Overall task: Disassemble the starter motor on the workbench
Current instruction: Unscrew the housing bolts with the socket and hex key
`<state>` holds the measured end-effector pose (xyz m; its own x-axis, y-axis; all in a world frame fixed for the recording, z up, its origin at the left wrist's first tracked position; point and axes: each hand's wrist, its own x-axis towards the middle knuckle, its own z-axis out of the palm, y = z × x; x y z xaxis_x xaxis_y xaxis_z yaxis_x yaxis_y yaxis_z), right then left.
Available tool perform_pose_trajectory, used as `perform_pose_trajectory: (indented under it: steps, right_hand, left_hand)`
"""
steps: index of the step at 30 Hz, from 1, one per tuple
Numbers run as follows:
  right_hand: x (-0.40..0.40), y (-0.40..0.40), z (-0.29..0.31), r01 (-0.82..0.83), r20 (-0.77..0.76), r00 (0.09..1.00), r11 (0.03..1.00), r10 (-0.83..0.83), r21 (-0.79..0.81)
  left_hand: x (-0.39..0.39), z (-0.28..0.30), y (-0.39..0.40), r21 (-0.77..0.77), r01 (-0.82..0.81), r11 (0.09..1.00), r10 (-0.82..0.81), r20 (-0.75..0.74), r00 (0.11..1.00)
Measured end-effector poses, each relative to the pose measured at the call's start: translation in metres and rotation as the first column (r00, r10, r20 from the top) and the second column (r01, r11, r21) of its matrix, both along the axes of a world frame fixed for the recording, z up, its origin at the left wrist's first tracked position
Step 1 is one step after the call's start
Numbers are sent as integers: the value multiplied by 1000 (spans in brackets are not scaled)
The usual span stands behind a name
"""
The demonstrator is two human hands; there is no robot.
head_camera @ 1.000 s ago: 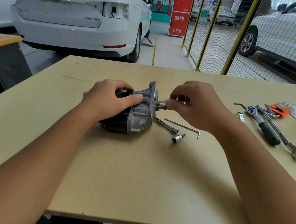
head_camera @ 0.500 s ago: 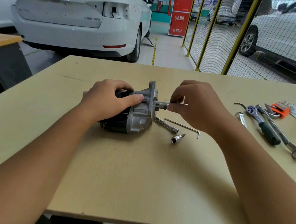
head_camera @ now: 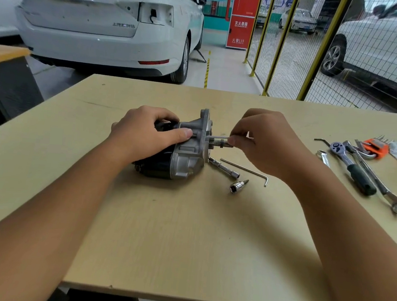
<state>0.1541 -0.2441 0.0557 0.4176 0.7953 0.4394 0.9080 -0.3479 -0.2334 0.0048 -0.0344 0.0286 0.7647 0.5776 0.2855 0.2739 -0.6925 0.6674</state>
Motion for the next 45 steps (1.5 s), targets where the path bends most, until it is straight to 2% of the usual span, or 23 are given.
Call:
perform_pose_trajectory:
  steps: [14, 21, 25, 30, 34, 40, 45]
  right_hand:
    - [-1, -1, 0, -45, -63, 997, 999, 46, 20]
    - [-2, 1, 0, -13, -18, 1000, 999, 12, -45]
    - [-3, 0, 1, 2, -7, 1000, 1000, -2, 6]
    - [0, -1, -2, -50, -80, 995, 999, 50, 9]
    - [0, 1, -3, -63, -62, 996, 997, 60, -39]
    - [-3, 1, -2, -11, 20, 1000, 1000, 11, -20]
    - [-3, 1, -2, -24, -22, 999, 998, 26, 52]
  left_hand:
    - [1, -1, 1, 11, -17, 1000, 17, -1, 1000]
    - [0, -1, 1, -3, -8, 1000, 8, 4, 1000]
    - [-1, -1, 1, 4, -1, 1000, 1, -1, 1000]
    - [1, -2, 1, 23, -16, 1000, 16, -8, 1000]
    - [1, -1, 1, 13, -17, 1000, 17, -3, 1000]
    - [0, -1, 0, 5, -7, 1000, 7, -2, 1000]
    - [0, -1, -1, 21, -2, 1000, 2, 1, 1000]
